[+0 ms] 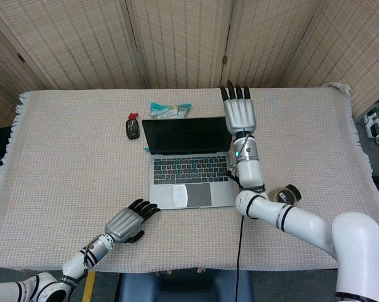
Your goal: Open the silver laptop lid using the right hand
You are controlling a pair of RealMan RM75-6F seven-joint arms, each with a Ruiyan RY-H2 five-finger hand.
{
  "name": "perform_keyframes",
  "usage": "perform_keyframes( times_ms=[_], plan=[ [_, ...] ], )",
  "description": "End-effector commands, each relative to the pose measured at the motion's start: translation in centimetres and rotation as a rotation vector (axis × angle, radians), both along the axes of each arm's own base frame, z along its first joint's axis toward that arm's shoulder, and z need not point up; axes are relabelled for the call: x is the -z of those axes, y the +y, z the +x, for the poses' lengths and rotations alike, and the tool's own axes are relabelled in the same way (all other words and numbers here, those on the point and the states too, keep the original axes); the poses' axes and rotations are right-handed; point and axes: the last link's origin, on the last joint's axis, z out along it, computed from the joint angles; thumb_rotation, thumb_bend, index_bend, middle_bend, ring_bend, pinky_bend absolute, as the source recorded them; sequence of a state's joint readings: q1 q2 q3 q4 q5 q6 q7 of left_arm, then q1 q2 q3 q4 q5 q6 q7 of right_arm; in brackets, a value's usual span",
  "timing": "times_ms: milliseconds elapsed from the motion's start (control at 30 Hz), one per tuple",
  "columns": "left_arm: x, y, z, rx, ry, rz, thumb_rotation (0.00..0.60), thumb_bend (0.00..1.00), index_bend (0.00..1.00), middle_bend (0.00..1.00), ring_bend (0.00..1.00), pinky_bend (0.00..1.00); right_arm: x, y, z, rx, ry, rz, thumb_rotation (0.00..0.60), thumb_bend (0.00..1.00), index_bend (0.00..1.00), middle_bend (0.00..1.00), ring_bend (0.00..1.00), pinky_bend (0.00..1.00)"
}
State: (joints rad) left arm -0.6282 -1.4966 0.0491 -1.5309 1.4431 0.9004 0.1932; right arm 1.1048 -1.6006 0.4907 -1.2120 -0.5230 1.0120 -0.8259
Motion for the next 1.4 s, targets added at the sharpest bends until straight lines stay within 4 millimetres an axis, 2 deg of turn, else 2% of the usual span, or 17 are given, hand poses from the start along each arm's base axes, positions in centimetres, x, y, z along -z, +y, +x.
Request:
perform_keyframes(
  times_ms=[33, 300, 500, 667, 767, 900, 933, 1100, 1300, 1400],
  plan=[
    [-1.1, 0.1, 0.1, -0.008, -0.033, 0.025, 0.600, 0.55, 0.10, 0.08, 0.00, 0.00, -2.4, 2.2, -0.9, -0.057, -0.059, 0.026, 0.600, 0.47, 0.00, 0.00, 0.00, 0.00],
    [-5.1, 0.7, -0.7, -0.057, -0.104, 0.143, 0.600, 0.55, 0.10, 0.08, 0.00, 0.00, -5.8, 7.5, -4.0, -0.129, -0.094, 0.082, 0.600, 0.47, 0.00, 0.00, 0.00, 0.00],
    [-9.0, 1.3, -2.7, -0.146, -0.139, 0.264, 0.600, 0.55, 0.10, 0.08, 0.00, 0.00, -7.6, 12.7, -8.7, -0.146, -0.075, 0.116, 0.600, 0.46, 0.00, 0.00, 0.00, 0.00],
    [-11.6, 0.8, -4.3, -0.205, -0.175, 0.363, 0.600, 0.55, 0.10, 0.08, 0.00, 0.00, -8.8, 17.0, -12.8, -0.135, -0.109, 0.140, 0.600, 0.46, 0.00, 0.00, 0.00, 0.00],
    [-13.4, 0.1, -5.4, -0.234, -0.199, 0.441, 0.600, 0.56, 0.11, 0.08, 0.00, 0.00, -9.4, 19.9, -15.3, -0.141, -0.132, 0.153, 0.600, 0.46, 0.00, 0.00, 0.00, 0.00],
    [-14.4, -0.6, -6.2, -0.249, -0.212, 0.490, 0.600, 0.56, 0.11, 0.08, 0.00, 0.00, -9.8, 21.9, -17.0, -0.146, -0.135, 0.148, 0.600, 0.46, 0.00, 0.00, 0.00, 0.00],
    [-15.6, -1.4, -7.1, -0.265, -0.211, 0.551, 0.600, 0.56, 0.11, 0.08, 0.00, 0.00, -10.0, 24.0, -18.6, -0.120, -0.141, 0.136, 0.600, 0.46, 0.00, 0.00, 0.00, 0.00],
    [-17.4, -4.2, -8.5, -0.282, -0.215, 0.648, 0.600, 0.56, 0.12, 0.09, 0.00, 0.00, -10.0, 28.1, -21.5, -0.102, -0.168, 0.092, 0.600, 0.46, 0.00, 0.00, 0.00, 0.00],
    [-18.0, -6.8, -9.4, -0.300, -0.196, 0.709, 0.600, 0.56, 0.12, 0.09, 0.00, 0.00, -9.4, 31.0, -23.4, -0.060, -0.187, 0.051, 0.600, 0.46, 0.00, 0.00, 0.00, 0.00],
    [-17.8, -7.4, -9.7, -0.290, -0.179, 0.729, 0.600, 0.56, 0.12, 0.09, 0.00, 0.00, -9.0, 31.5, -24.0, -0.040, -0.199, 0.049, 0.600, 0.46, 0.00, 0.00, 0.00, 0.00]
  ],
)
